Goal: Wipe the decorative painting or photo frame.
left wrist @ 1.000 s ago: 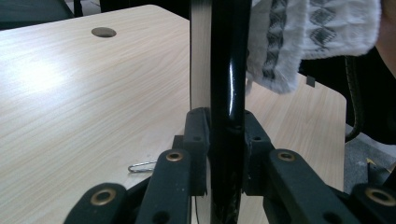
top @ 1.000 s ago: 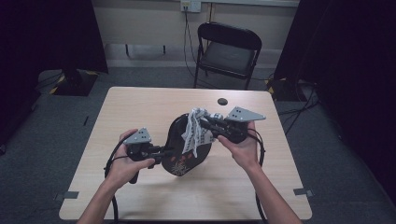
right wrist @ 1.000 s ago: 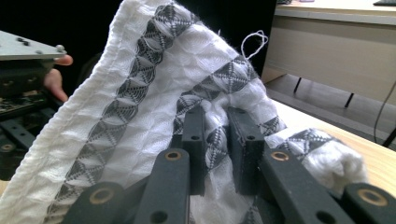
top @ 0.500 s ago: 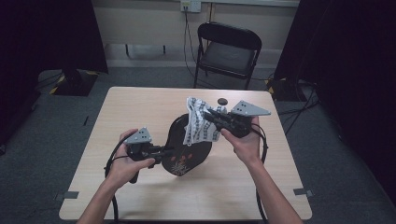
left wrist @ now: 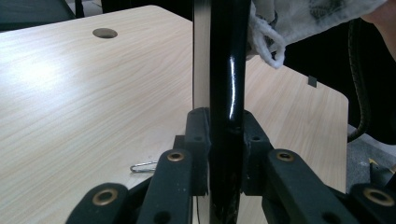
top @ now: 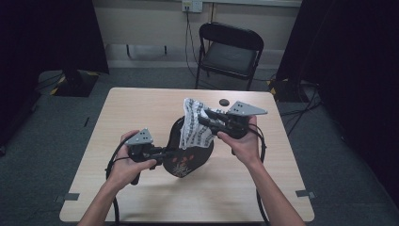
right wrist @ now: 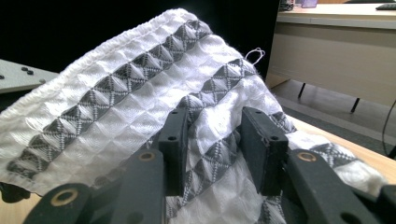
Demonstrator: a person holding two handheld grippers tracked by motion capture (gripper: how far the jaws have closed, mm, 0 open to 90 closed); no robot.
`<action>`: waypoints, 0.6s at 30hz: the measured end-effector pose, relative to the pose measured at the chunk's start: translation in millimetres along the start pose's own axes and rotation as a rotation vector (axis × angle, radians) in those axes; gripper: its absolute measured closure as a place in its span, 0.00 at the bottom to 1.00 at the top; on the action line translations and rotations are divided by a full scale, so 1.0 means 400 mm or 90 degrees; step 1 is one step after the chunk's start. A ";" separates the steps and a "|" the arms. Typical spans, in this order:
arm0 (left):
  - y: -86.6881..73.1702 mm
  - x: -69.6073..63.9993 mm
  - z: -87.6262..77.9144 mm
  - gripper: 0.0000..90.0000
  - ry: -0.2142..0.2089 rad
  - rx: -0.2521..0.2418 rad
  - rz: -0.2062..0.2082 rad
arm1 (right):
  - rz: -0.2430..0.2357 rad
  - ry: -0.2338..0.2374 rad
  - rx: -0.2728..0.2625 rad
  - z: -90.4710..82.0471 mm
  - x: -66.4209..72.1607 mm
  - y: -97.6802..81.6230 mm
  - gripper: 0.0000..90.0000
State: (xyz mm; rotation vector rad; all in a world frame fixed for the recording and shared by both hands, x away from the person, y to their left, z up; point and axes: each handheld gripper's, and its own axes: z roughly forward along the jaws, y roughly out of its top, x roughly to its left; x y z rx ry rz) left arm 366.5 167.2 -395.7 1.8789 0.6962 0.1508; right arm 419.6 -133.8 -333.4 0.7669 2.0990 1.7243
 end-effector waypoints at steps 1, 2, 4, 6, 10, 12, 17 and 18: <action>0.000 0.000 0.000 0.86 0.000 0.000 0.000 | 0.000 0.001 0.000 0.001 -0.001 0.000 0.69; 0.000 0.000 0.000 0.86 0.000 0.001 0.001 | -0.001 0.002 0.000 0.002 -0.001 0.000 0.70; -0.001 0.001 -0.001 0.86 -0.003 0.001 0.001 | -0.004 0.002 0.000 0.003 -0.001 -0.001 0.72; -0.001 0.001 -0.002 0.86 -0.003 0.001 0.003 | -0.015 -0.005 0.001 0.000 -0.002 0.001 0.81; -0.001 0.001 0.000 0.86 -0.002 -0.001 0.000 | -0.030 -0.014 0.004 -0.005 -0.001 0.001 0.94; -0.001 0.001 -0.001 0.87 0.000 0.000 0.003 | -0.036 -0.013 0.005 -0.006 0.004 0.005 0.95; 0.001 -0.001 0.000 0.87 0.003 0.001 0.004 | -0.045 0.009 -0.017 -0.009 0.030 0.035 0.95; 0.001 -0.003 0.000 0.87 0.003 0.002 0.006 | -0.044 0.013 -0.022 -0.009 0.035 0.040 0.96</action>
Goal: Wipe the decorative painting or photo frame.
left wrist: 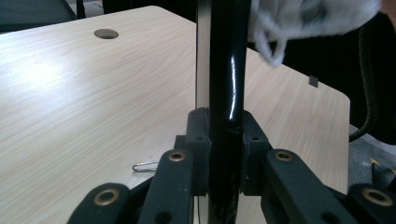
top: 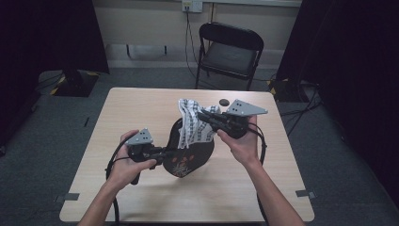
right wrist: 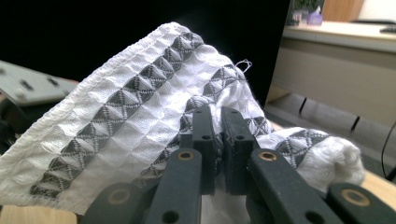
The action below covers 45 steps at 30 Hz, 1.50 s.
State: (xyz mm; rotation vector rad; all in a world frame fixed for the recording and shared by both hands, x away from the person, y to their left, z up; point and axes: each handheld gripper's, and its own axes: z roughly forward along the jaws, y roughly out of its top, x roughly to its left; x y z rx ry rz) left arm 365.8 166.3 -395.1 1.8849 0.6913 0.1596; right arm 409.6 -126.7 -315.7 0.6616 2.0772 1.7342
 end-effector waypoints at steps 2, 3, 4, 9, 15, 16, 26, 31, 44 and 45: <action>0.001 -0.002 0.001 0.87 0.000 0.001 0.000 | 0.000 0.008 -0.009 0.000 0.007 0.015 0.95; 0.001 -0.002 0.001 0.87 0.000 0.001 -0.001 | -0.004 0.008 -0.017 0.001 0.012 0.025 0.95; 0.002 -0.003 0.000 0.87 0.001 0.003 0.000 | -0.005 0.010 -0.023 0.002 0.015 0.033 0.95; 0.003 -0.006 0.000 0.87 0.000 0.005 0.000 | -0.002 0.017 -0.029 0.012 0.026 0.060 0.95; 0.005 -0.009 0.000 0.87 0.001 0.008 -0.003 | -0.009 0.026 -0.005 0.036 0.038 0.052 0.95; 0.004 -0.009 0.000 0.87 0.001 0.006 -0.003 | -0.012 0.023 0.001 0.040 0.039 0.049 0.95; 0.004 -0.006 -0.001 0.87 -0.001 0.003 -0.005 | -0.007 0.000 0.012 0.046 0.018 0.029 0.95; 0.006 -0.007 -0.002 0.87 -0.001 0.007 -0.004 | 0.017 -0.016 0.023 0.035 -0.012 0.014 0.95; 0.003 -0.007 -0.002 0.87 -0.003 0.001 -0.008 | -0.008 0.019 0.009 0.049 0.035 0.033 0.95; 0.003 -0.008 -0.002 0.87 -0.003 0.002 -0.008 | 0.000 0.010 0.011 0.048 0.022 0.030 0.96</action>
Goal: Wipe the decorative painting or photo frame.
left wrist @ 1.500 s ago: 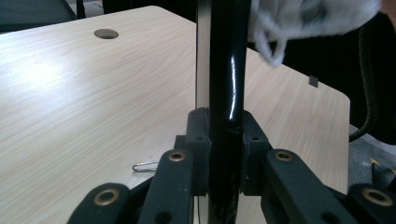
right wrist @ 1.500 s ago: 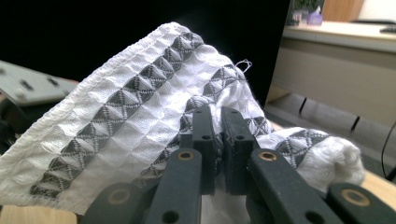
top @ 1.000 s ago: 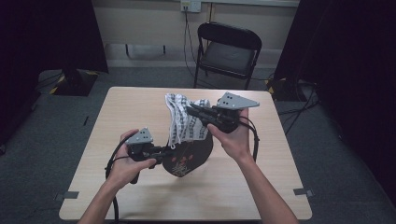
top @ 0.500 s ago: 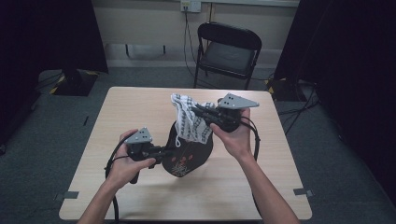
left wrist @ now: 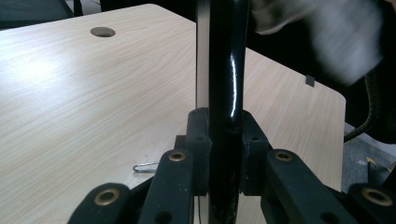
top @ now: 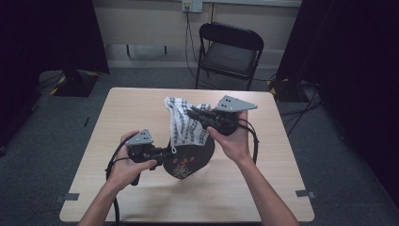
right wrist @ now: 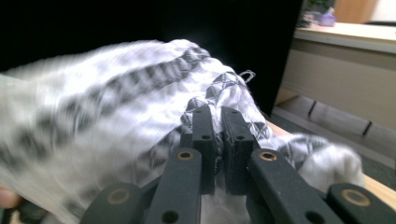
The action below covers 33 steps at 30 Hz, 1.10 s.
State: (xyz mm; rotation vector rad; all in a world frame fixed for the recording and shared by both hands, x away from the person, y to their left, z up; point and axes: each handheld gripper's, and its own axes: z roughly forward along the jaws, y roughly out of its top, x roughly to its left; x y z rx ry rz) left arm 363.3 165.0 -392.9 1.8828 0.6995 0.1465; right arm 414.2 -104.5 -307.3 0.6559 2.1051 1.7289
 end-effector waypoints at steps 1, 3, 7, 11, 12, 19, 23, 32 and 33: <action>0.000 0.000 -0.001 0.87 -0.001 0.002 0.002 | 0.004 -0.010 0.006 -0.002 -0.009 -0.002 0.96; 0.001 0.001 -0.001 0.87 -0.002 0.002 0.002 | 0.003 -0.026 0.017 -0.007 -0.021 -0.008 0.96; 0.001 0.000 0.000 0.87 -0.010 0.002 0.003 | 0.000 -0.013 0.007 -0.015 -0.014 -0.007 0.95; 0.002 -0.005 0.003 0.87 -0.014 0.004 0.006 | -0.015 0.021 -0.007 -0.014 0.018 0.007 0.95; 0.002 -0.005 0.003 0.87 -0.016 0.005 0.006 | -0.020 0.028 -0.005 -0.012 0.026 0.009 0.95; 0.000 -0.001 0.002 0.87 -0.016 0.001 0.012 | -0.008 0.004 0.002 -0.013 0.005 -0.001 0.96; -0.001 -0.001 0.001 0.87 -0.015 0.003 0.016 | 0.000 -0.039 0.022 -0.028 -0.027 -0.022 0.96; 0.005 -0.001 -0.002 0.84 -0.013 -0.007 0.014 | -0.011 -0.022 0.021 -0.039 -0.024 -0.020 0.96; 0.006 -0.001 -0.003 0.84 -0.011 -0.007 0.016 | -0.012 -0.014 0.019 -0.037 -0.019 -0.016 0.96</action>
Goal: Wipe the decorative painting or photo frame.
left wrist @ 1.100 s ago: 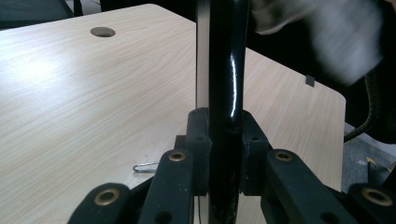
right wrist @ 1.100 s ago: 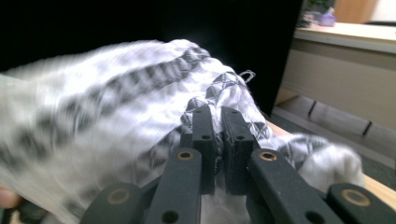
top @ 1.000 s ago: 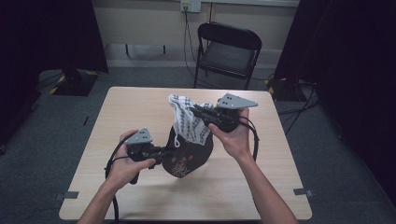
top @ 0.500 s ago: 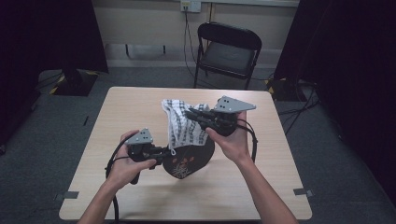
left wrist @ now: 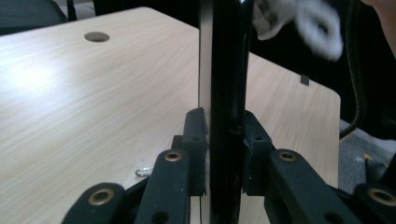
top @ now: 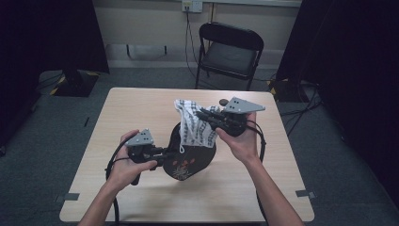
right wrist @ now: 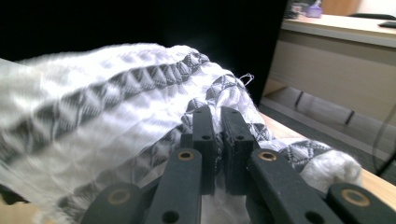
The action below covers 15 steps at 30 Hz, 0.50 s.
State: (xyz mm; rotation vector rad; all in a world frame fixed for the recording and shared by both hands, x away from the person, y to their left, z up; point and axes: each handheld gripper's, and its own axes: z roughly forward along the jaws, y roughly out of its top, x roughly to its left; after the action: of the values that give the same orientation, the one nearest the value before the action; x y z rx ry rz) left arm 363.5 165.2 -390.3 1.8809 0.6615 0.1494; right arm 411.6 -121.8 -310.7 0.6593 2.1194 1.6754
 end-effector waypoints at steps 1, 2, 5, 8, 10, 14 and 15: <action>0.001 -0.001 -0.001 0.84 0.000 -0.003 0.002 | -0.002 0.004 -0.003 0.001 0.004 0.003 0.96; 0.001 -0.002 -0.002 0.84 -0.004 -0.002 0.000 | -0.008 0.008 -0.006 0.003 0.010 0.007 0.96; 0.002 -0.002 -0.004 0.83 0.004 -0.015 -0.010 | -0.006 0.013 -0.016 0.007 0.012 0.008 0.95; 0.001 -0.002 -0.002 0.77 0.005 -0.012 -0.010 | 0.005 0.012 -0.014 0.009 0.002 0.001 0.95; 0.000 -0.001 0.000 0.73 0.014 -0.014 -0.009 | 0.015 0.008 -0.015 0.007 -0.006 -0.006 0.96; 0.000 -0.001 0.000 0.64 0.022 -0.015 -0.015 | 0.024 0.005 -0.019 0.001 -0.014 -0.009 0.95; 0.001 -0.002 0.001 0.61 0.028 -0.012 -0.010 | 0.023 0.005 -0.019 0.001 -0.014 -0.007 0.95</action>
State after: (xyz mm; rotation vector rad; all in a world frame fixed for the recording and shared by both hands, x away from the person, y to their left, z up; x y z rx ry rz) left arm 363.2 164.3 -389.9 1.8584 0.7028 0.1875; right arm 416.2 -125.0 -313.6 0.6871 2.0952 1.7278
